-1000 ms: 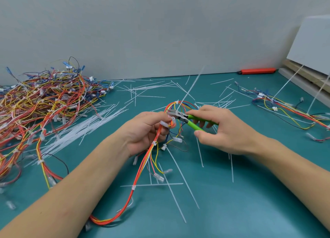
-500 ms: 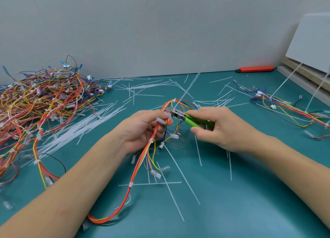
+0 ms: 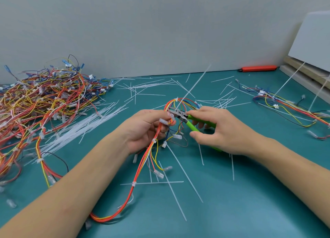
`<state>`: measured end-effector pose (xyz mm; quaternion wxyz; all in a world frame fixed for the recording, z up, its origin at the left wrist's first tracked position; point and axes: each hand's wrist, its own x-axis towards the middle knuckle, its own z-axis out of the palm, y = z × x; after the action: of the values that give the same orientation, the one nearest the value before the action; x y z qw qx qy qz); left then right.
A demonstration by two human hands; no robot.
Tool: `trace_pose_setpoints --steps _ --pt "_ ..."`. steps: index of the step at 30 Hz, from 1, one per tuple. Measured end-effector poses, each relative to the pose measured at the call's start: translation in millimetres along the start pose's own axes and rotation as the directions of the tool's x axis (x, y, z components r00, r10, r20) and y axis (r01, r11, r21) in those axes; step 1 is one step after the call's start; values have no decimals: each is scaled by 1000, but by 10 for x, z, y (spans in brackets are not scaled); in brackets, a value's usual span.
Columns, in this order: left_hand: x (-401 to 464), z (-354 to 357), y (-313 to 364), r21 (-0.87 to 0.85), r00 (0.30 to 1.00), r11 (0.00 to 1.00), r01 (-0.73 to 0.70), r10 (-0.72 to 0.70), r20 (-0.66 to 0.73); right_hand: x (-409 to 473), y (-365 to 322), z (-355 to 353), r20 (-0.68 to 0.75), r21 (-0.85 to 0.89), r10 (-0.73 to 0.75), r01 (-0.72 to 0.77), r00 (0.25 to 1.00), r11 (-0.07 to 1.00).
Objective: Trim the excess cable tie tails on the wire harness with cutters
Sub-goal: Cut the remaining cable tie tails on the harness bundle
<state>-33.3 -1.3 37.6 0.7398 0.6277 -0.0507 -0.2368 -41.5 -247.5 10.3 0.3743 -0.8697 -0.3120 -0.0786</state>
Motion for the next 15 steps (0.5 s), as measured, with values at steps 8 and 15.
trace_pose_setpoints --steps 8,15 --pt "-12 7 20 18 1000 1000 5 -4 -5 21 -54 -58 14 -10 -22 22 1000 1000" --pt "-14 33 24 109 999 993 -48 50 -13 -20 -43 -7 -32 20 -1 2 999 1000"
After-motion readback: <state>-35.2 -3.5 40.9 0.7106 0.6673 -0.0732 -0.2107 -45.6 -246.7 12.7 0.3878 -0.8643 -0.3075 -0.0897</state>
